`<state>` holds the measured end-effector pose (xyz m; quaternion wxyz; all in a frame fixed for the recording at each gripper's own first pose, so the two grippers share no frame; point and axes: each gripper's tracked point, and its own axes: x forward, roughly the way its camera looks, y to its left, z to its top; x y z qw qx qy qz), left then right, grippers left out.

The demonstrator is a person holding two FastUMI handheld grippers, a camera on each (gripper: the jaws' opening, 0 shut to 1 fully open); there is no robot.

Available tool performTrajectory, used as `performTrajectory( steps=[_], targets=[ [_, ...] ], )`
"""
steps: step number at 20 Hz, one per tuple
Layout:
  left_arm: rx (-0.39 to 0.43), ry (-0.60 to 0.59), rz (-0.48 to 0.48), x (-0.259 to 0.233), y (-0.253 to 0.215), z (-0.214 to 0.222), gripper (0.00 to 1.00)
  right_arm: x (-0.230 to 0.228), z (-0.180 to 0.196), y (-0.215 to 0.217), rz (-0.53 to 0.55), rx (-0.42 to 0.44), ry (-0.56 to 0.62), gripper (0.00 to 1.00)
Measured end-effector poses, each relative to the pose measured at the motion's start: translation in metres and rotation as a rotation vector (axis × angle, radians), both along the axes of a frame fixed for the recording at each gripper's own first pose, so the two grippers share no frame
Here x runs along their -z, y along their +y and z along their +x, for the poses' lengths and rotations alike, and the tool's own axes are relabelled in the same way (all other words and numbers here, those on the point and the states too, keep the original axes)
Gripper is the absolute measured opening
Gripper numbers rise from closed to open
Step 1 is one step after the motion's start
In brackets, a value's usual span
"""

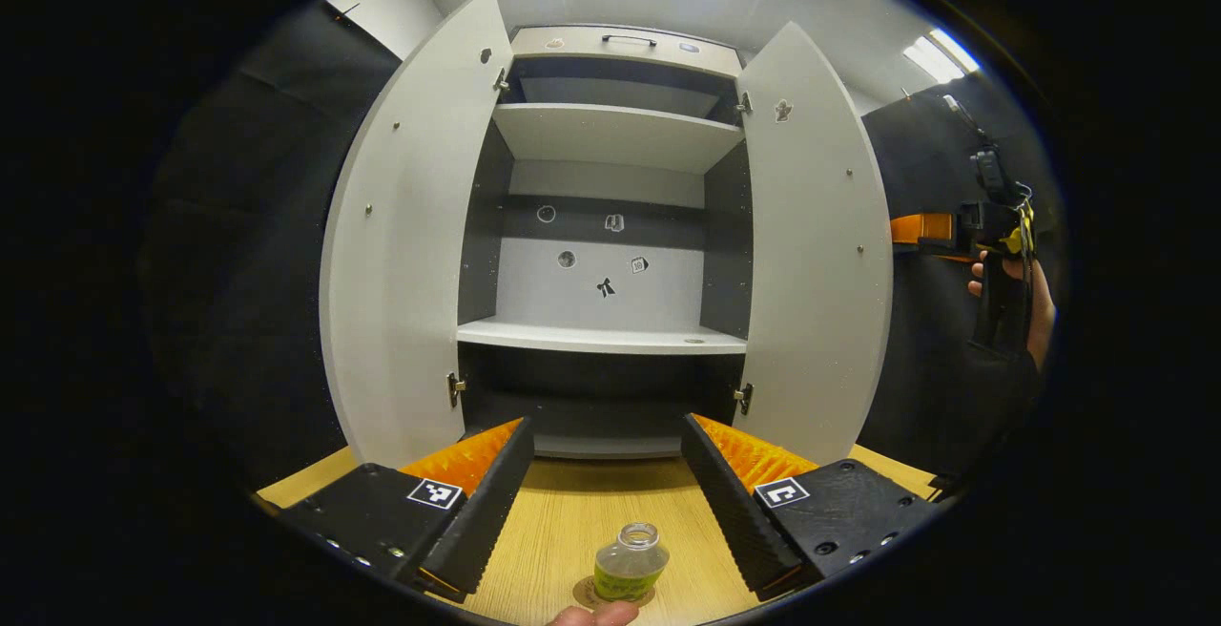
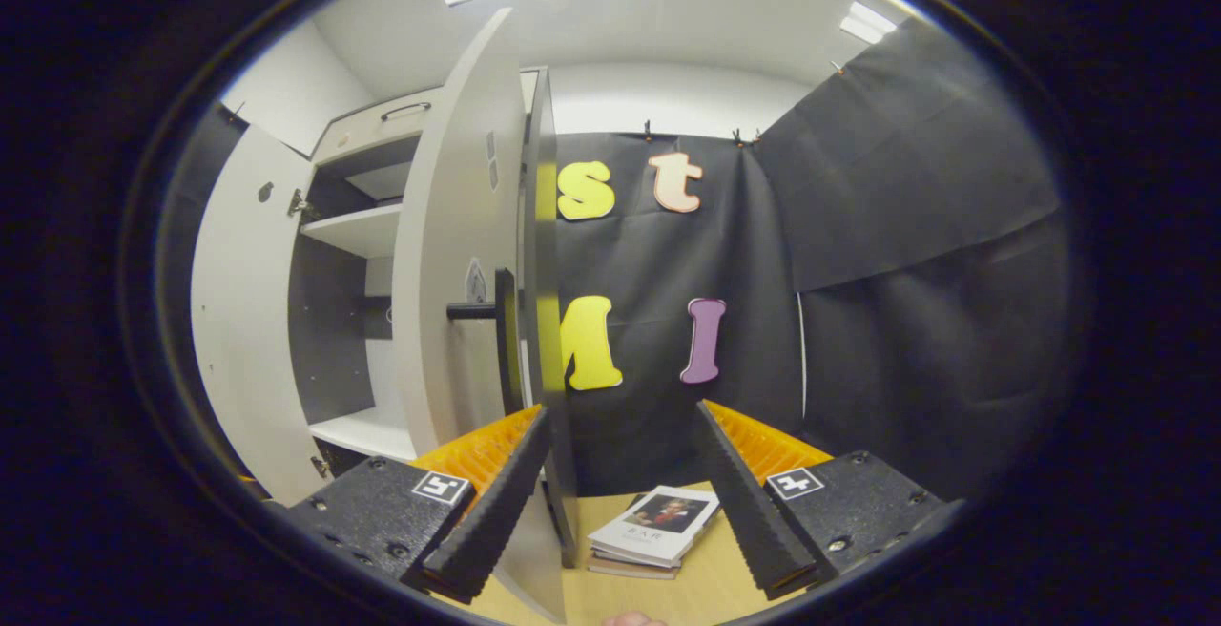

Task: Grasp the bottle in the cabinet with the left hand and place it on the coaster, then close the right door with the right hand and the left door with the left hand.

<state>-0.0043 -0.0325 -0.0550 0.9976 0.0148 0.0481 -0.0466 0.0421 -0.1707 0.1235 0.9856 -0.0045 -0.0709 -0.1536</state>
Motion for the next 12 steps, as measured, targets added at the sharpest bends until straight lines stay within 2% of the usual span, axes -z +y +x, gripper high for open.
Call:
performTrajectory(
  steps=[2,5,6,7,12],
  targets=[
    [-0.007,-0.005,-0.008,0.000,0.003,0.001,0.95,-0.002,0.000,0.004,-0.013,0.008,0.003,0.98],
    [-0.007,-0.007,-0.025,0.001,0.005,0.003,0.95,-0.005,0.001,0.021,-0.123,-0.014,0.010,0.98],
    [-0.011,-0.006,-0.030,0.002,0.006,0.004,0.95,-0.005,0.001,0.028,-0.151,-0.025,0.013,0.93],
    [-0.010,-0.003,-0.035,0.003,0.006,0.005,0.95,-0.004,0.001,0.037,-0.164,-0.043,0.016,0.98],
    [-0.021,-0.002,-0.039,0.003,0.015,0.005,0.94,0.004,0.016,0.080,-0.093,-0.170,0.047,0.98]
  ],
)
